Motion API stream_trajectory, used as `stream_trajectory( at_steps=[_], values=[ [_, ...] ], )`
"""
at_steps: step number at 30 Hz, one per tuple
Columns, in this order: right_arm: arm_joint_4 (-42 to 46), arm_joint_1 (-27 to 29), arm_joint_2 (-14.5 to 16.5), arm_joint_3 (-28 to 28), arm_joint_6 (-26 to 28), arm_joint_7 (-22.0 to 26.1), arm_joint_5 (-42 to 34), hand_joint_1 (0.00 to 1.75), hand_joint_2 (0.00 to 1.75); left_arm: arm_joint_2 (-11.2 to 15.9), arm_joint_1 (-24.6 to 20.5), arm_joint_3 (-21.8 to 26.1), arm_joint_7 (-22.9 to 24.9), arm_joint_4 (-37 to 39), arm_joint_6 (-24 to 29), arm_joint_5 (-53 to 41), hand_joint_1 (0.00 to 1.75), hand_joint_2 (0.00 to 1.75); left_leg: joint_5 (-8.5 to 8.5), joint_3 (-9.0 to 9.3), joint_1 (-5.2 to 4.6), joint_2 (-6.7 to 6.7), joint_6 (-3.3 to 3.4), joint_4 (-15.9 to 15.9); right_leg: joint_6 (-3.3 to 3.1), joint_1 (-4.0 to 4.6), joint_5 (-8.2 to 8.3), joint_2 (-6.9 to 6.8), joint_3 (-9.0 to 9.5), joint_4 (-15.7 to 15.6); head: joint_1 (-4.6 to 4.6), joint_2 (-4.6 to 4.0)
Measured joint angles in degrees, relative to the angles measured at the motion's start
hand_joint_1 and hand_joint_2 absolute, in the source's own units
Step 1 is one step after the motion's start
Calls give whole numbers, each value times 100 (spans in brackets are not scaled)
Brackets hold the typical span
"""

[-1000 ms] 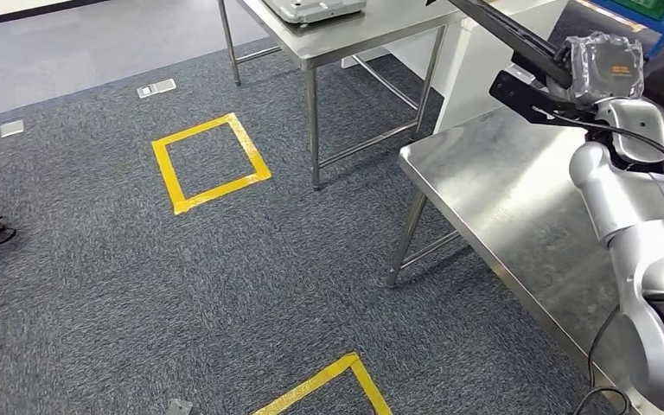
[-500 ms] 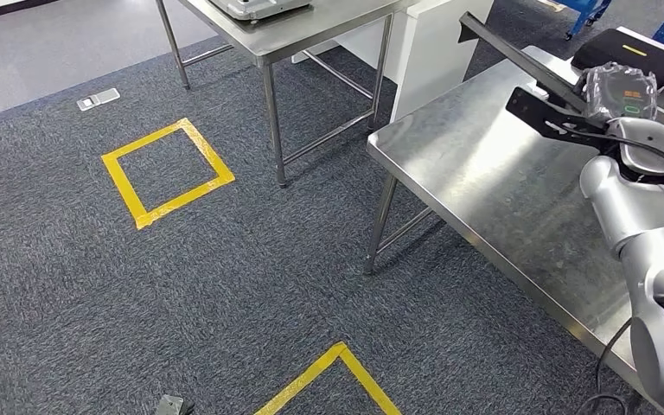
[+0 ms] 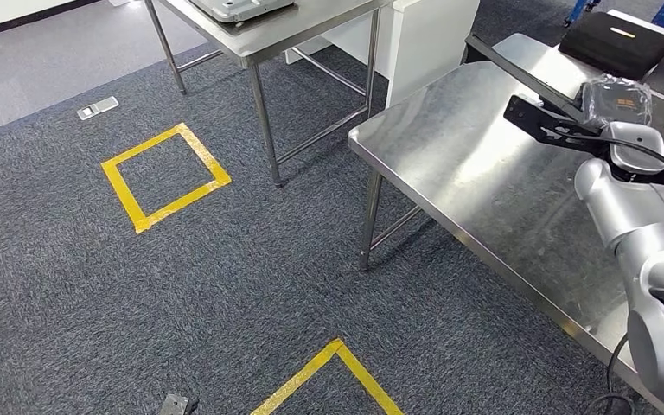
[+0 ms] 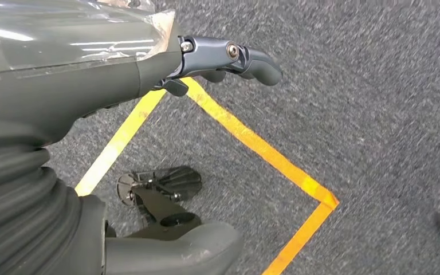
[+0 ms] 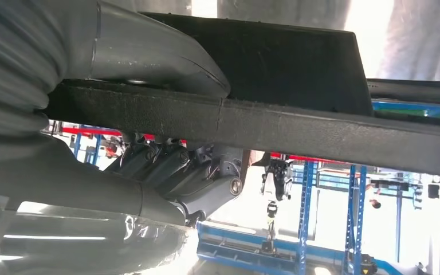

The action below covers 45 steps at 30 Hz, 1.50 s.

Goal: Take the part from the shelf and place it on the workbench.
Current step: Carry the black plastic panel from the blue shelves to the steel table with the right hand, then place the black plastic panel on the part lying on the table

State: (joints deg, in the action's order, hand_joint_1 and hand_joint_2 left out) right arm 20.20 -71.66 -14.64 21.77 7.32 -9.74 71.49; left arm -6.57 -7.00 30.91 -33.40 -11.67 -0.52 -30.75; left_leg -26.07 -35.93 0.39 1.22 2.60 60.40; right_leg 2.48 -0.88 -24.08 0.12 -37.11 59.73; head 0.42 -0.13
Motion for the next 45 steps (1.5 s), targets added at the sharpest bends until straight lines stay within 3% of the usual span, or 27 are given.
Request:
stream_trajectory(
  at_steps=[2,7,20,35,45],
  values=[
    [-49,-4,-4,0,0,-2,12,159,175,-2,-2,0,-40,0,49,-3,0,175,-14,-69,2,2,-46,73,-19,3,-14,0,-76,83,1,0],
    [-126,-6,-13,-2,0,-22,78,159,175,-1,-3,9,-144,0,152,1,0,175,-37,-264,2,7,-81,262,-37,13,-29,1,-262,261,1,0],
    [-188,-66,-14,-6,-175,-577,348,159,175,-4,-2,103,-170,0,105,4,0,175,-64,-661,-7,0,-91,654,-38,34,-38,0,-620,595,4,0],
    [-188,-64,-62,-29,-11,-465,472,159,175,-6,-2,119,-146,0,144,-33,0,175,-57,-687,-30,-5,-77,678,-34,33,-34,0,-643,611,3,0],
    [-196,-102,-133,-89,-265,-809,674,159,175,-20,-3,196,-147,0,226,-89,0,175,-60,-674,-30,-4,-77,668,-34,34,-34,0,-629,602,4,0]
  ],
)
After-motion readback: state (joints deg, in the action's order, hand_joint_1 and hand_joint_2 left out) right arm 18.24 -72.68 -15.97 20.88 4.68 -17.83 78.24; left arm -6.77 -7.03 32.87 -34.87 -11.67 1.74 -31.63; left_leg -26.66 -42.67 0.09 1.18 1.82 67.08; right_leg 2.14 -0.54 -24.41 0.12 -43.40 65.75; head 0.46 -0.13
